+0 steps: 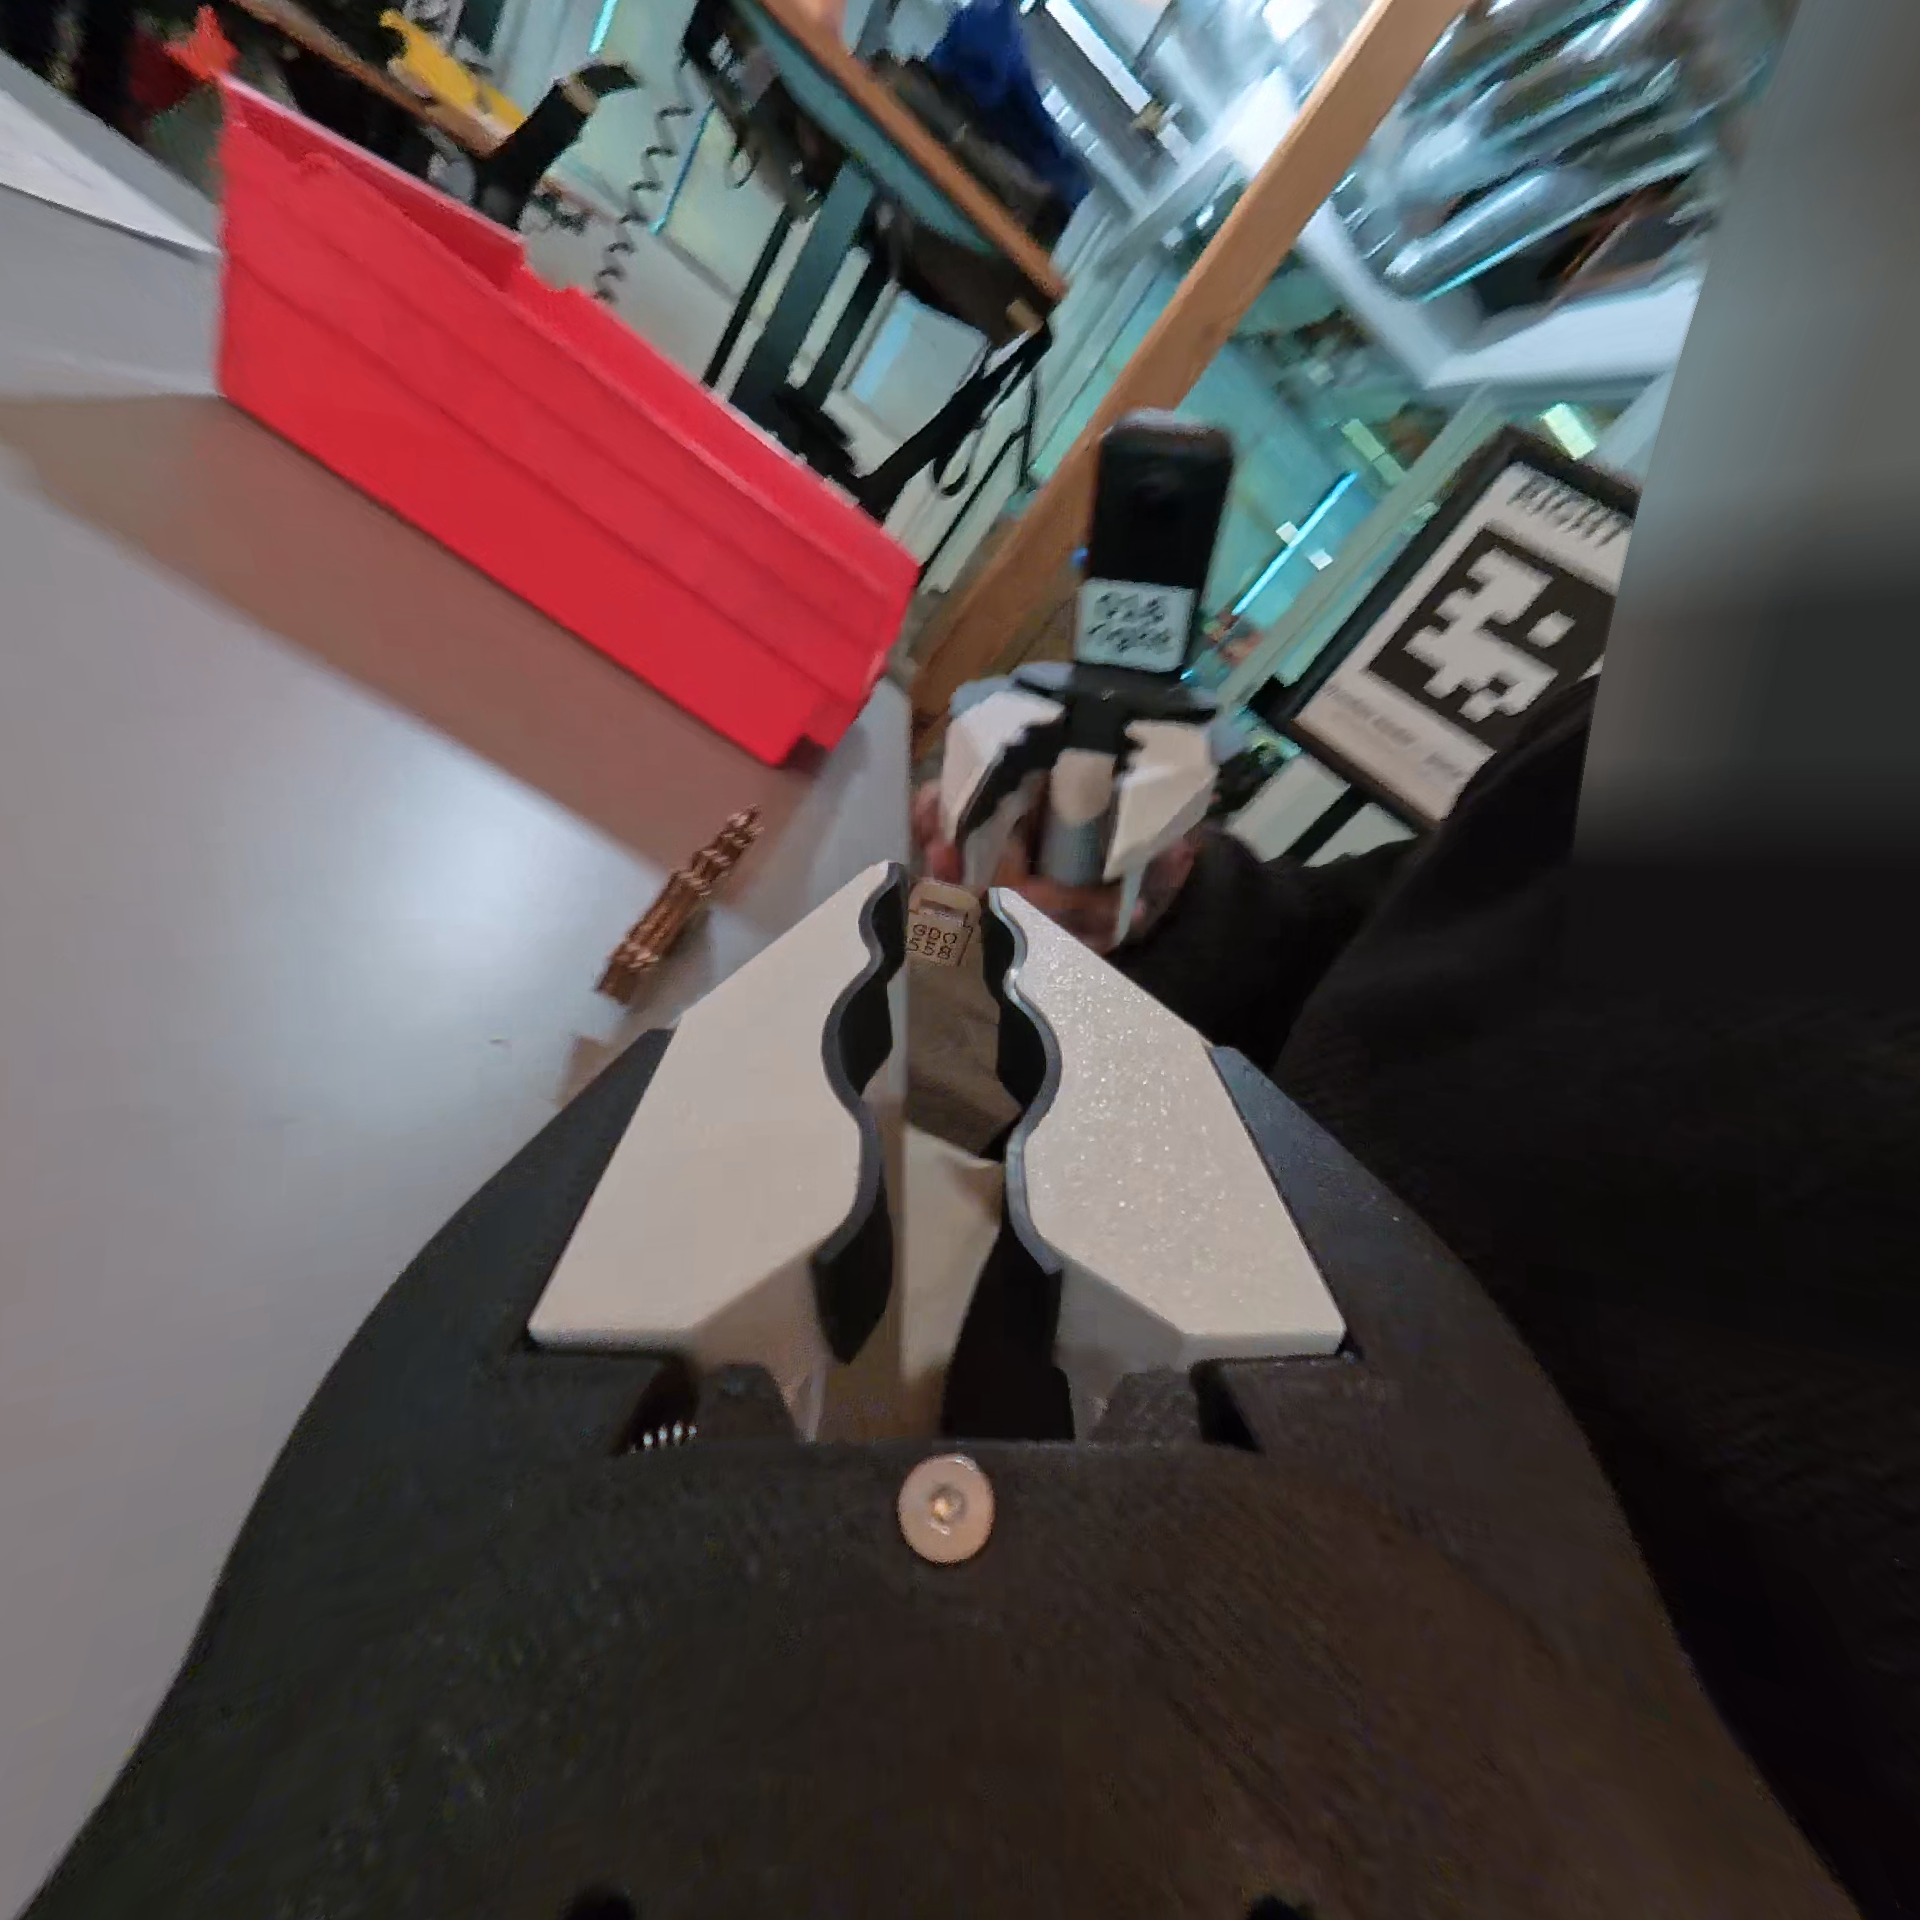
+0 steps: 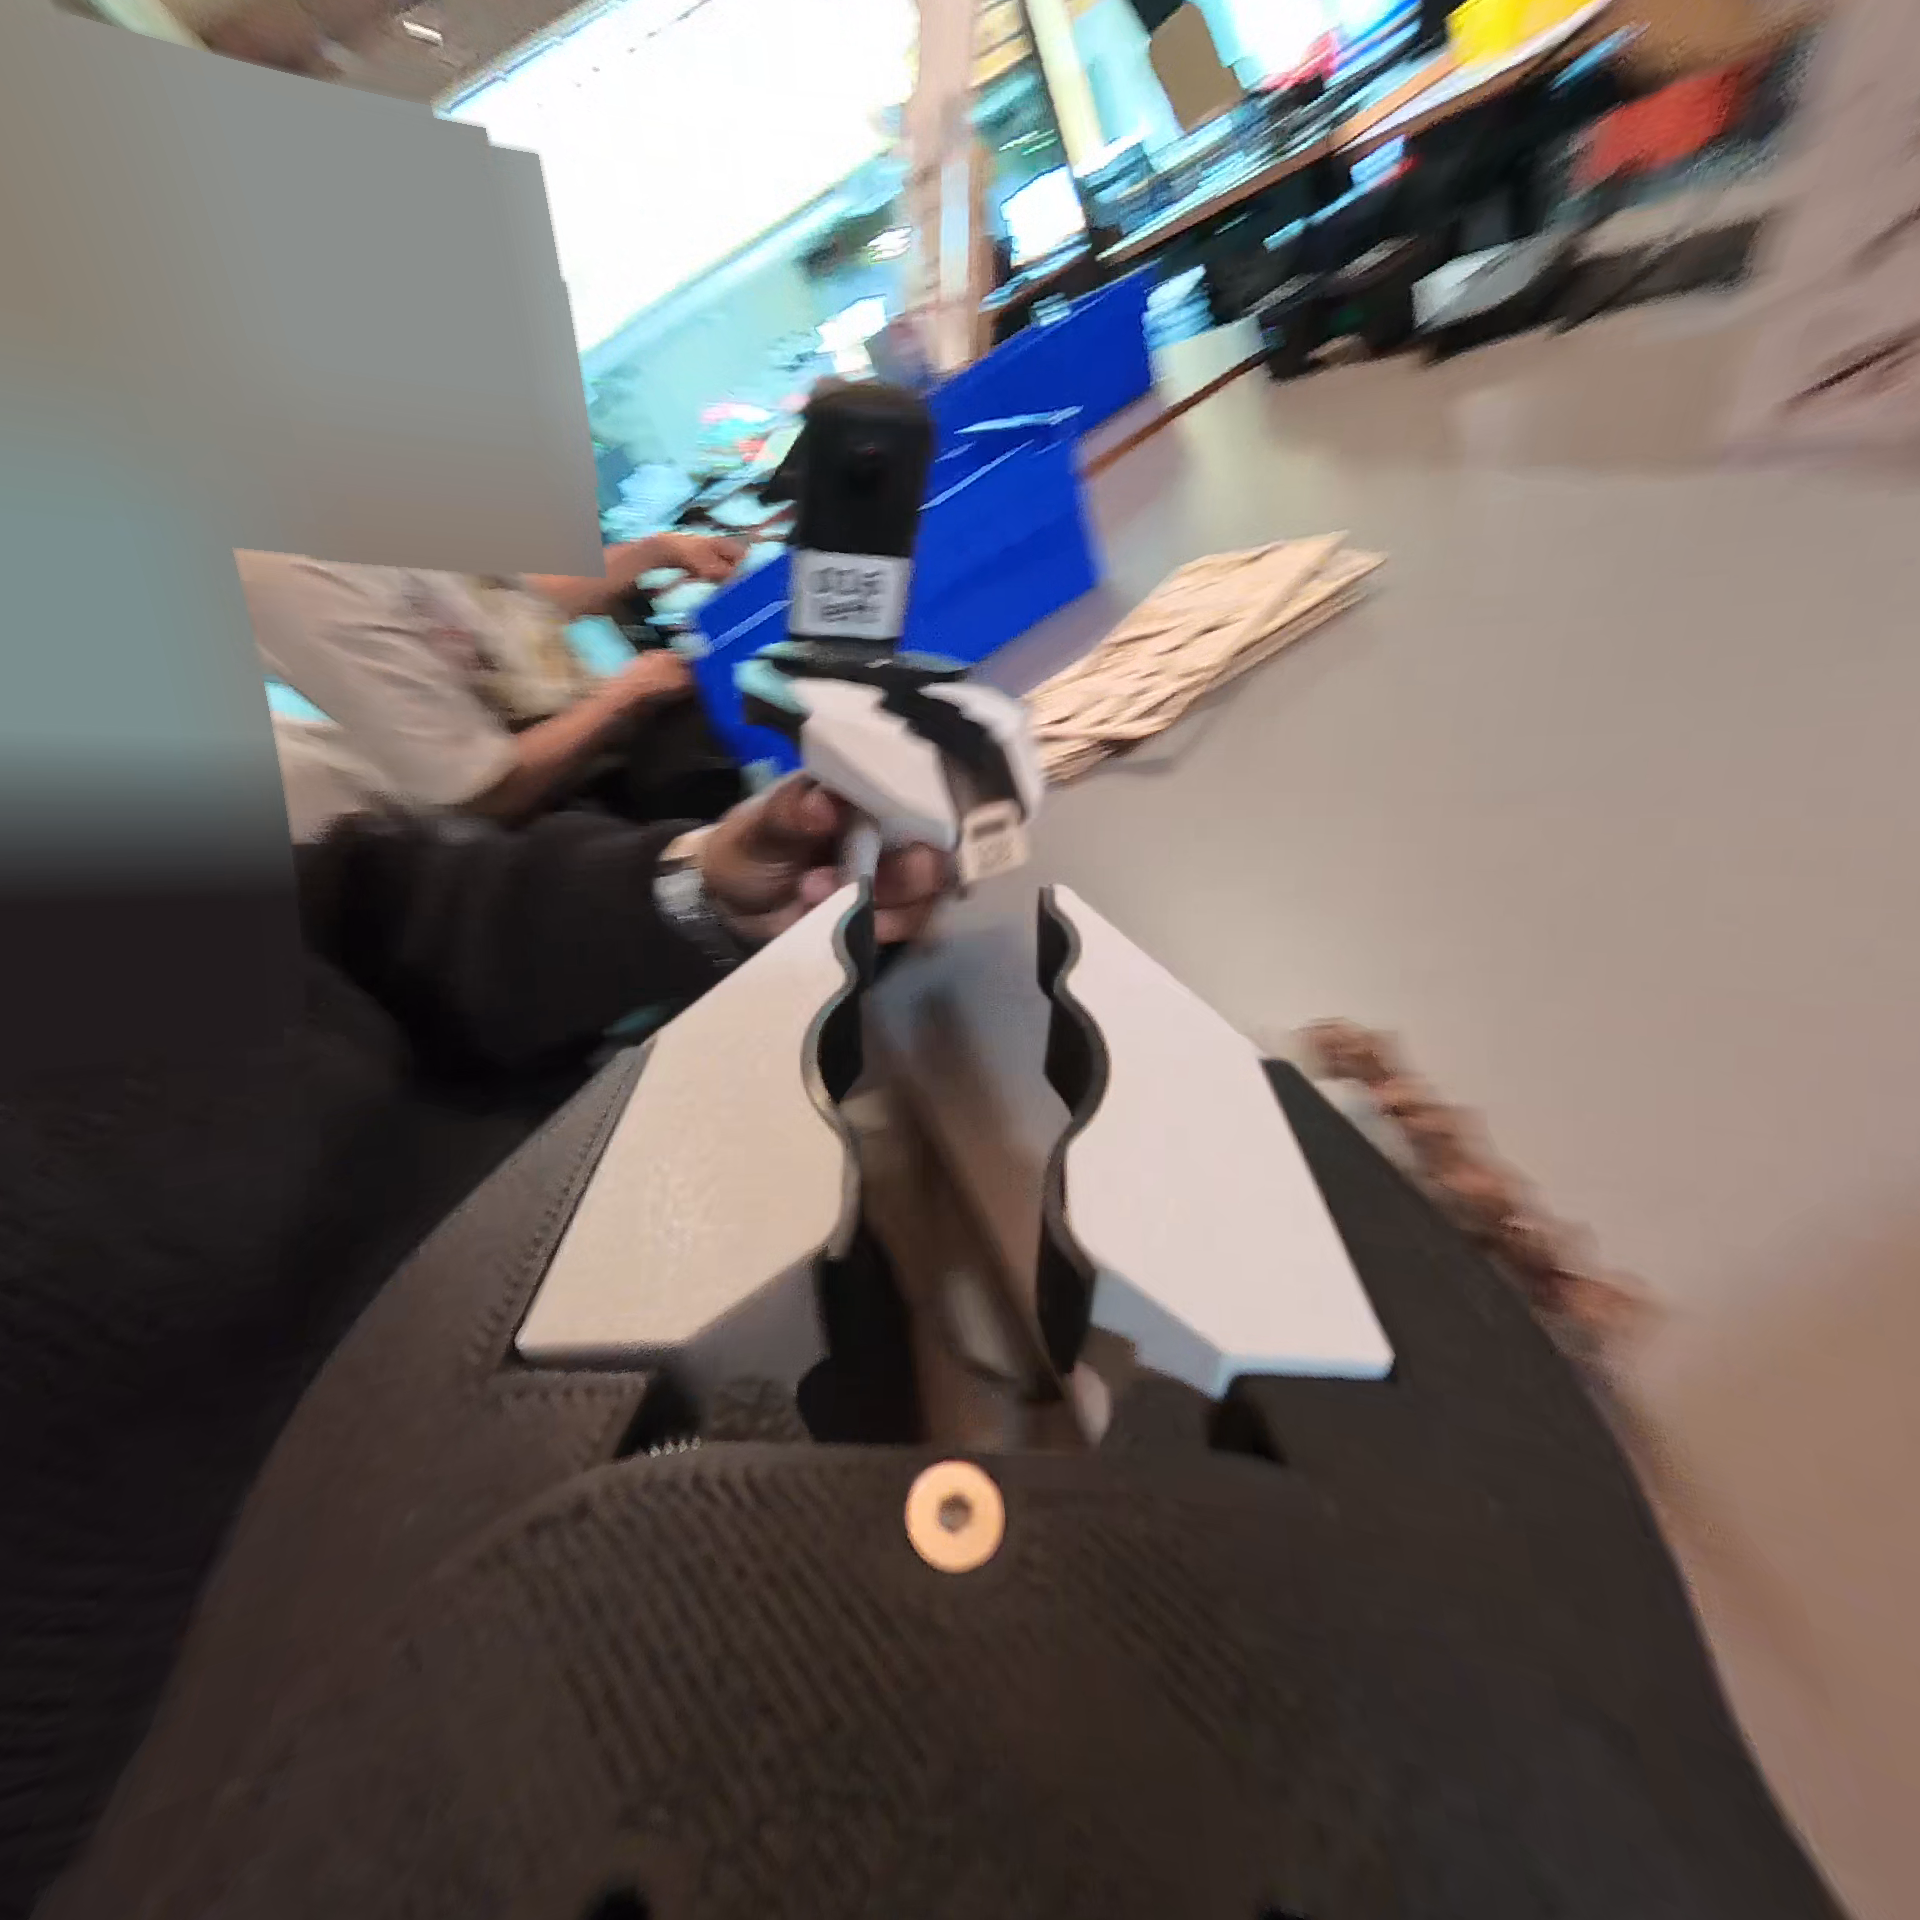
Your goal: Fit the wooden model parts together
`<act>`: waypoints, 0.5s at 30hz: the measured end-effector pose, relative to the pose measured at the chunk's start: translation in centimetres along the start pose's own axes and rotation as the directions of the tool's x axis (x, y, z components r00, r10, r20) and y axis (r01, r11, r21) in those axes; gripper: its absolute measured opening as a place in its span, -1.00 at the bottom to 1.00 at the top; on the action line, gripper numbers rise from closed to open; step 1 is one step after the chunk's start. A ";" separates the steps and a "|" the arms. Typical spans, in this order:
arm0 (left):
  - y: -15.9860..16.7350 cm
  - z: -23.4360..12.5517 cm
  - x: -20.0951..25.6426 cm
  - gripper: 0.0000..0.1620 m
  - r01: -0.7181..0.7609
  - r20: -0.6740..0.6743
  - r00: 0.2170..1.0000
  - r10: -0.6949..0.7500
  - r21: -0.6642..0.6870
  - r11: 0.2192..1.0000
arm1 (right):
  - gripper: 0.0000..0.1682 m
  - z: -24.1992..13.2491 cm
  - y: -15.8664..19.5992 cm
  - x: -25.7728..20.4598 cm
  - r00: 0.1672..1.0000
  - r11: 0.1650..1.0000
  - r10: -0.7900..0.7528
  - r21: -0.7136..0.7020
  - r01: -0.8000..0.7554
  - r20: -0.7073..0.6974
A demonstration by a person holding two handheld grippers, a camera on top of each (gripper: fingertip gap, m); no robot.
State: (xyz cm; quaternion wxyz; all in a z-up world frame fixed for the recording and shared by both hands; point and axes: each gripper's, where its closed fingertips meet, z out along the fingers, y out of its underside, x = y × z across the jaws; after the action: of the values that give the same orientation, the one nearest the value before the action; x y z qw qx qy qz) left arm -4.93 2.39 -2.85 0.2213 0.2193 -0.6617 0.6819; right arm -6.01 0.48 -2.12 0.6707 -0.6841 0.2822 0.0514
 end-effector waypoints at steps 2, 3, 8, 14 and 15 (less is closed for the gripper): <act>0.3 0.3 -1.2 -0.86 -0.034 0.053 0.998 0.037 -0.052 0.998 | -0.66 -1.1 -1.0 1.7 0.992 0.997 -0.077 0.002 0.078 -0.101; 0.3 0.5 -1.6 -0.86 -0.048 0.064 0.997 0.053 -0.076 0.996 | -0.67 -1.6 -1.3 2.6 0.980 0.992 -0.128 -0.018 0.127 -0.154; 1.0 1.7 -3.4 -0.86 -0.092 0.084 0.990 0.110 -0.188 0.978 | -0.67 -3.1 -0.8 5.9 0.817 0.855 -0.498 -0.320 0.407 -0.291; 1.7 1.8 -4.0 -0.86 -0.070 0.074 0.993 0.088 -0.211 0.975 | -0.57 -2.5 2.2 7.9 0.733 0.618 -0.673 -0.623 0.480 -0.102; 1.7 1.7 -3.9 -0.86 -0.066 0.073 0.994 0.083 -0.207 0.976 | -0.56 -2.6 2.4 8.2 0.730 0.589 -0.679 -0.648 0.483 -0.072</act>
State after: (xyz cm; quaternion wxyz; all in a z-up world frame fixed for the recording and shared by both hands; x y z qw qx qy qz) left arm -2.75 0.59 -6.45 0.1896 0.1980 -0.7446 0.6086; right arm -1.05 -4.40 -7.74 0.3488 -0.9093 0.1109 -0.1979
